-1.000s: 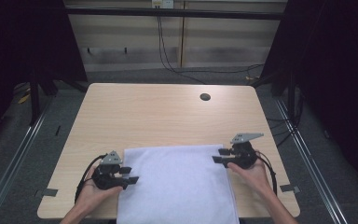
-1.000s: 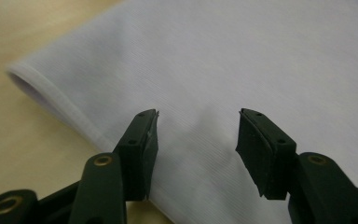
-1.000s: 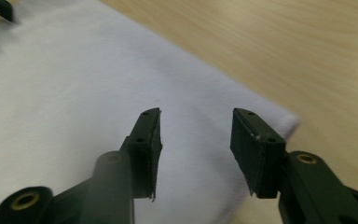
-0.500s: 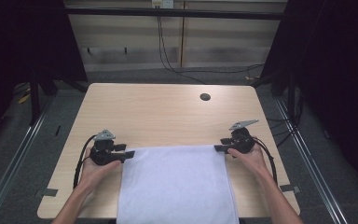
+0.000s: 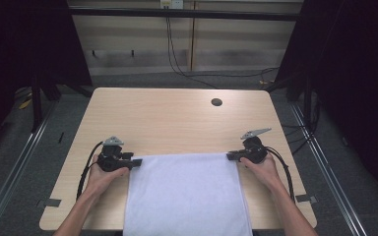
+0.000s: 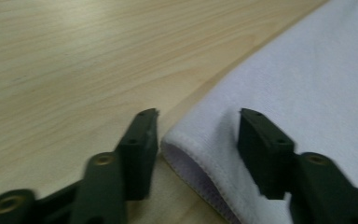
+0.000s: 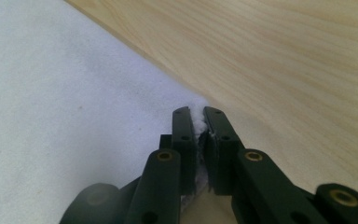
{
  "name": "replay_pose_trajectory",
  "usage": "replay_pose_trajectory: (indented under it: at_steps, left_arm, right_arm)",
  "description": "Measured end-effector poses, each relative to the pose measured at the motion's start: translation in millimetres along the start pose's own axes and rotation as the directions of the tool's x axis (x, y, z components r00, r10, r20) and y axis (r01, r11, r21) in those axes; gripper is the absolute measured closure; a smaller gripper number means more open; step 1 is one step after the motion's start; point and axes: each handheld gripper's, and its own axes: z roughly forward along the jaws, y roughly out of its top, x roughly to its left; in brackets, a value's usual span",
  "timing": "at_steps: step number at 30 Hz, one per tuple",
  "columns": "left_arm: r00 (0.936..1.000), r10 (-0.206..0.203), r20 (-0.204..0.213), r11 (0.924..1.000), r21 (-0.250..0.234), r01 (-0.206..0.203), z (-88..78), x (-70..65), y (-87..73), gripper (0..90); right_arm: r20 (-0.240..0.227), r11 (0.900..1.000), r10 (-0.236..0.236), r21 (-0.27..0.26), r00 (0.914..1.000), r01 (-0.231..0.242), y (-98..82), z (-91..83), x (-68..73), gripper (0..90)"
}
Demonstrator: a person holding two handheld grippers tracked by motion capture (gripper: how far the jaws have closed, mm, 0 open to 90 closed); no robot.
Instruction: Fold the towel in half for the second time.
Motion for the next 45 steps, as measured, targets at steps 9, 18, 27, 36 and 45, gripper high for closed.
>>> replay_pose_trajectory:
  at_steps: [9,18,27,36,45]
  left_arm:
    - [0.9991,-0.029,0.032,0.9991,-0.029,0.030,-6.3,7.3,8.3,85.1]
    - [0.9998,-0.014,0.012,0.9865,-0.163,0.016,-24.1,19.0,62.7,85.6]
    - [0.9995,0.025,-0.019,0.9505,-0.309,-0.029,-53.5,16.3,116.7,85.4]
    - [0.9982,0.054,0.025,0.9408,-0.336,-0.042,-67.8,-6.2,86.2,85.5]
    - [0.9902,0.133,0.042,0.9381,-0.328,-0.112,-105.4,-36.2,48.2,85.5]
  right_arm:
    - [-0.056,0.994,0.057,-0.087,0.9968,-0.062,8.4,-13.5,-5.0,87.0]
    - [0.007,0.979,0.023,-0.201,0.9997,-0.021,50.8,-45.1,-10.9,87.2]
    - [0.057,0.951,0.028,-0.310,0.9980,-0.009,91.0,-73.5,-19.6,87.4]
    - [0.067,0.942,-0.002,-0.334,0.9977,0.025,74.1,-90.1,-3.0,87.4]
    - [0.041,0.918,-0.107,-0.379,0.9934,0.115,40.1,-127.8,52.5,87.8]
